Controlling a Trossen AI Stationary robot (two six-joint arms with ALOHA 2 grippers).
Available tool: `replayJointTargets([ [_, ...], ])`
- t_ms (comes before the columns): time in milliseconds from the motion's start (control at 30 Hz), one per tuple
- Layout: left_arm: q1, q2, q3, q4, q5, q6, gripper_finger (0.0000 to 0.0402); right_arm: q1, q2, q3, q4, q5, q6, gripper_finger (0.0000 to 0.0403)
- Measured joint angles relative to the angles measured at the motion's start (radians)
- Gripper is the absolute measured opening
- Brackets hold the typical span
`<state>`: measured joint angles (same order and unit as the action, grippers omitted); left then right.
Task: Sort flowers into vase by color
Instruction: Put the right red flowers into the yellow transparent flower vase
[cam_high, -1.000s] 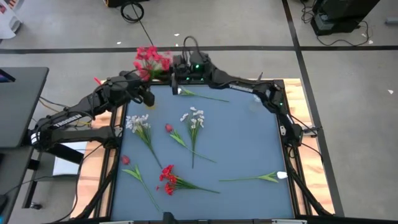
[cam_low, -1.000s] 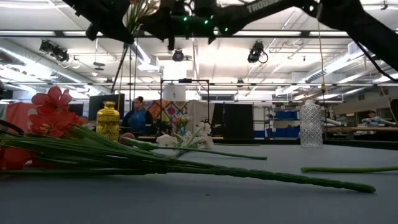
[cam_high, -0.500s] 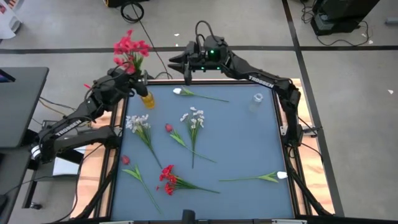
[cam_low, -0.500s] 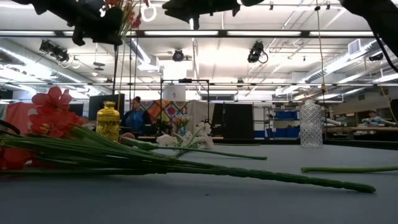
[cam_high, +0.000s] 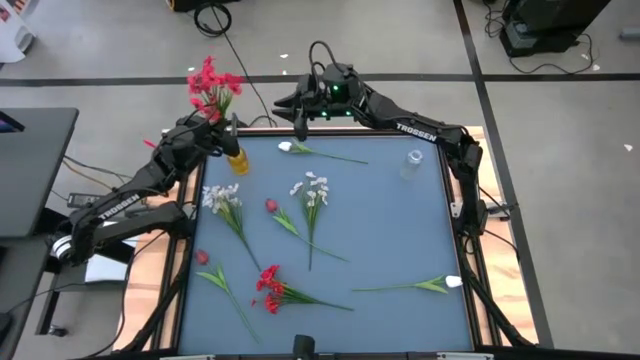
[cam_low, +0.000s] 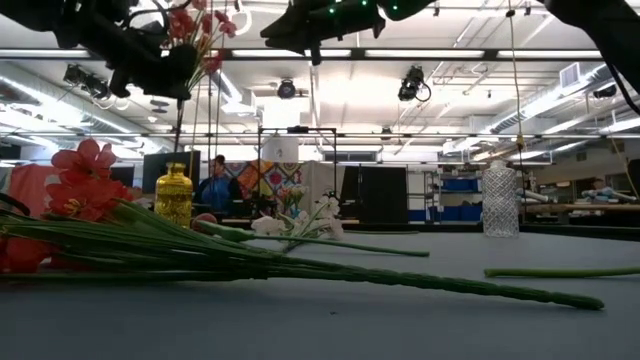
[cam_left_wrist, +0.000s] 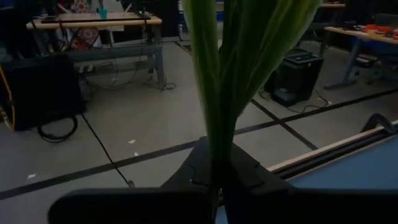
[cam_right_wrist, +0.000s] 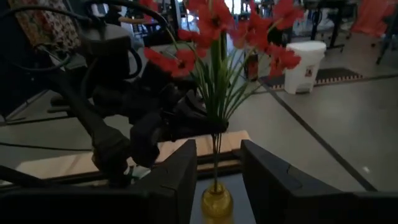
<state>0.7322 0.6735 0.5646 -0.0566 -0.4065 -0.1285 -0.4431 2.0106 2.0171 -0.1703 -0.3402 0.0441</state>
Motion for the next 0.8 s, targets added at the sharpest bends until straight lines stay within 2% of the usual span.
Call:
replayJointTargets([
  [133, 0.011, 0.000, -0.014, -0.016, -0.016, -0.044, 0.0041, 0.000, 0.000, 0.000, -0.008, 0.028, 0.043, 0.0132],
  [233, 0.026, 0.001, -0.018, -0.086, -0.034, -0.151, 0.0078, -0.003, 0.000, 0.000, -0.049, 0.039, 0.097, 0.0135],
  [400, 0.031, 0.001, 0.033, -0.280, -0.015, -0.252, 0.0153, -0.008, 0.000, 0.000, -0.259, 0.161, 0.296, 0.0142],
  [600, 0.029, 0.000, 0.170, -0.504, 0.079, -0.298, 0.0232, -0.005, 0.001, 0.000, -0.537, 0.197, 0.322, 0.0142],
  [800, 0.004, 0.000, 0.345, -0.795, 0.115, -0.270, 0.0264, 0.018, 0.001, 0.000, -0.732, 0.297, 0.266, 0.0142],
])
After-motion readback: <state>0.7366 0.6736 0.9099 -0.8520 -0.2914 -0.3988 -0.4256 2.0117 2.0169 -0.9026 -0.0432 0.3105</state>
